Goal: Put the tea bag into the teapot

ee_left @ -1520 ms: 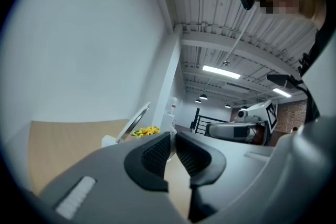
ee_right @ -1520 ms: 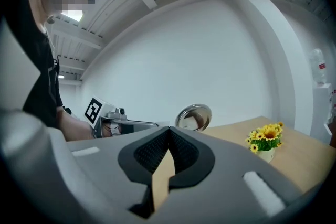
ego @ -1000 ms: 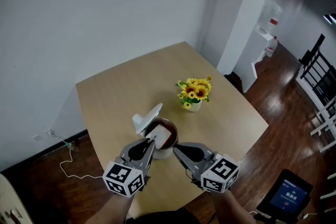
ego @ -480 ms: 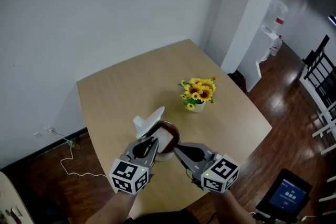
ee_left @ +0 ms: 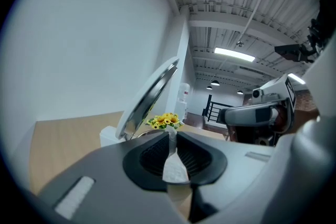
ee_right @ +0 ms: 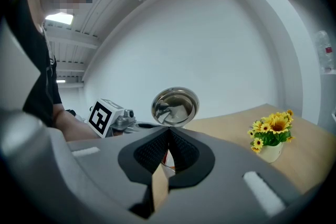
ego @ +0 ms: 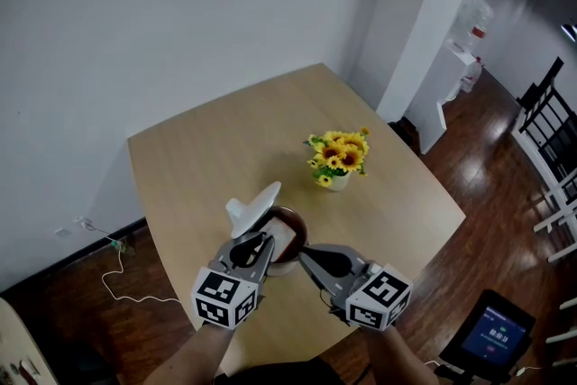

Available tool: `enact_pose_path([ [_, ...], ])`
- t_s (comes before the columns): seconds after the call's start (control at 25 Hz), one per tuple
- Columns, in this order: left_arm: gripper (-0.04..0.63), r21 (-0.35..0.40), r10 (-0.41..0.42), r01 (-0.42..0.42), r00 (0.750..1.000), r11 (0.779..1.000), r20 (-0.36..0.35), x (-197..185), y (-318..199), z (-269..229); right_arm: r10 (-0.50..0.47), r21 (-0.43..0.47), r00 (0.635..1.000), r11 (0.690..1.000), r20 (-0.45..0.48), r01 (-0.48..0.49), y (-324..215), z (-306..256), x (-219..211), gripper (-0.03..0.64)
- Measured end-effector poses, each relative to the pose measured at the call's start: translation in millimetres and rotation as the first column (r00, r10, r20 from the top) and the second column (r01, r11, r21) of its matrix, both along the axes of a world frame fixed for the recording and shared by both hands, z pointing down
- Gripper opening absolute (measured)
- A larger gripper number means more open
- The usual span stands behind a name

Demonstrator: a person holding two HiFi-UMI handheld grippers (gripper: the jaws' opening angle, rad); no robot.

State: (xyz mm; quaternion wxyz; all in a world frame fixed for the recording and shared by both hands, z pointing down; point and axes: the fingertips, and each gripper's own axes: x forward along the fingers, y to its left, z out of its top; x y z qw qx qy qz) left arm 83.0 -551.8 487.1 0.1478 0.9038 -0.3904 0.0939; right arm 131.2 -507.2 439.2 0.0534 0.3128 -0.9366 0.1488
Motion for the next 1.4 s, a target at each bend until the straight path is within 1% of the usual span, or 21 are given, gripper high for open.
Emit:
enact_pose_path([
  [0.16, 0.096, -0.013, 0.007, -0.007, 1.0, 1.0, 0.005, 3.1, -22.2, 14.5, 0.005, -0.01, 1.0, 1.0, 0.001, -0.005, -20.7, 11.4, 3.2, 0.002],
  [0.28, 0.097, -0.012, 0.014, -0.014, 1.0, 1.0, 0.001, 3.5, -20.4, 14.5, 0.01, -0.008, 1.0, 1.0, 0.002, -0.01, -19.6, 11.4, 5.3, 0.002],
  [0.48, 0.097, -0.013, 0.005, -0.005, 1.0, 1.0, 0.002, -5.0, -8.8, 15.2, 0.021, -0.004, 1.0, 1.0, 0.004, -0.021, -17.7, 10.1, 7.1, 0.002],
  [0.6, 0.097, -0.003, -0.002, 0.002, 1.0, 1.0, -0.014, -15.0, 2.8, 10.6, 0.029, 0.003, 1.0, 1.0, 0.009, -0.029, -13.6, 7.3, 7.5, 0.002],
  [0.76, 0.095, 0.026, -0.018, 0.019, 0.999, 0.999, -0.038, -36.1, 31.9, -8.4, 0.047, 0.019, 0.999, 0.999, 0.007, -0.048, 5.2, -2.7, 4.6, 0.002],
  [0.8, 0.092, 0.033, -0.015, 0.016, 0.999, 0.999, -0.044, -38.9, 35.8, -12.9, 0.059, 0.024, 0.998, 0.998, 0.012, -0.06, 6.6, -6.0, 5.9, 0.002],
  [0.88, 0.063, 0.057, -0.011, 0.014, 0.999, 0.998, -0.05, -47.1, 44.9, -24.8, 0.083, 0.037, 0.996, 0.996, 0.04, -0.084, 13.9, -16.0, 6.8, 0.002],
  [1.0, 0.037, 0.107, -0.048, 0.056, 0.996, 0.993, -0.075, -66.2, 59.5, -45.6, 0.094, 0.076, 0.995, 0.992, 0.046, -0.097, 27.7, -31.7, 3.9, 0.002],
  [1.12, 0.005, 0.115, -0.069, 0.08, 0.992, 0.99, -0.101, -74.8, 65.0, -50.1, 0.115, 0.094, 0.993, 0.988, 0.041, -0.118, 27.3, -37.0, 9.4, 0.002],
  [1.24, 0.005, 0.125, -0.052, 0.067, 0.991, 0.99, -0.121, -80.8, 75.8, -55.2, 0.133, 0.112, 0.991, 0.985, 0.021, -0.135, 35.5, -39.7, 12.3, 0.002],
  [1.4, 0.005, 0.154, -0.006, 0.026, 0.992, 0.988, -0.126, -88.5, 115.2, -68.9, 0.158, 0.143, 0.987, 0.977, 0.016, -0.158, 72.8, -49.2, 9.6, 0.002],
])
